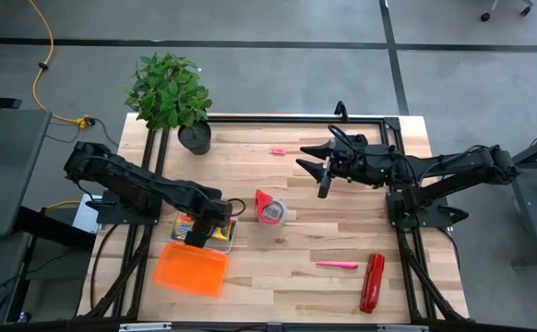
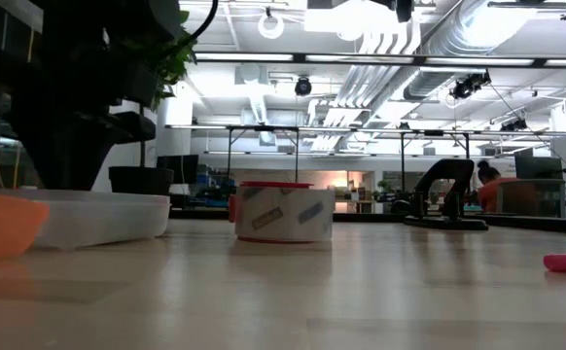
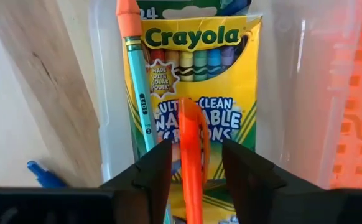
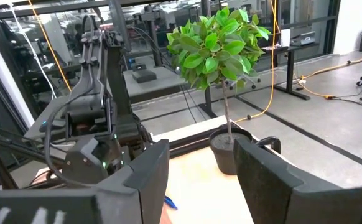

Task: Pack school essentials
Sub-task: Put the orange pen into the orange supply box, then put the pink pen into the orange supply box

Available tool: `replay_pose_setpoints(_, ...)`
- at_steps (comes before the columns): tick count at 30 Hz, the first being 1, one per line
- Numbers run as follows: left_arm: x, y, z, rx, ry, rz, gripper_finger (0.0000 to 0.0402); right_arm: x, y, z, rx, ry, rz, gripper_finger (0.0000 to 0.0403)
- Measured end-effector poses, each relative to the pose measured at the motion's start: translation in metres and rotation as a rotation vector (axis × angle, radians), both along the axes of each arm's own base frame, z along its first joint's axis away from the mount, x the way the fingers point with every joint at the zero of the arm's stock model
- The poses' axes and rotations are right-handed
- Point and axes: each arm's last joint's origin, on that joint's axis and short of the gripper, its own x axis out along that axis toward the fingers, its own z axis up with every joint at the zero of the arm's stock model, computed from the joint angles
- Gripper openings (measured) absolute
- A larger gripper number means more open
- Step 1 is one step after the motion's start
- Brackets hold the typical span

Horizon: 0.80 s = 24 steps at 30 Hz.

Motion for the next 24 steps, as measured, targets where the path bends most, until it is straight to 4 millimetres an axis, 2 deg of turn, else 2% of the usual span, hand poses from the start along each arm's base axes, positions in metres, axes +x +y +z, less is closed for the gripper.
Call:
replay_pose_setpoints(2,0.0,0.0,0.006,0.0,-0.003,0.0,0.0149,0.0,0.0,0.0,0.0,0.0,0.0,0.0172)
replay_pose_setpoints(5,0.001,0.002,0.027,-0.003,-0.032,0.008,0.0173,0.0,0.0,0.0,0.0,0.0,0.0,0.0172)
replay_pose_setpoints(8,-0.001,0.005,0.057,0.004,-0.073,0.003,0.0191,0.0,0.0,0.0,-0.001,-0.002,0.0,0.0172)
replay_pose_setpoints(10,-0.002,0.009,0.083,0.025,-0.163,0.026,0.0198,0.0,0.0,0.0,-0.007,-0.001,0.001,0.0172)
replay_pose_setpoints(12,-0.007,0.013,0.111,0.045,-0.296,0.078,0.02,0.0,0.0,0.001,-0.007,-0.004,0.001,0.0172)
replay_pose_setpoints(18,-0.028,0.024,0.183,0.067,-0.922,0.302,0.0196,0.0,0.0,0.0,-0.007,-0.001,0.001,0.0172)
replay_pose_setpoints(21,-0.044,0.026,0.199,0.069,-1.176,0.377,0.0196,0.0,0.0,0.0,-0.008,0.004,0.002,0.0172)
replay_pose_setpoints(24,-0.058,0.027,0.199,0.054,-1.348,0.403,0.0196,0.0,0.0,0.0,-0.007,0.002,0.012,0.0172)
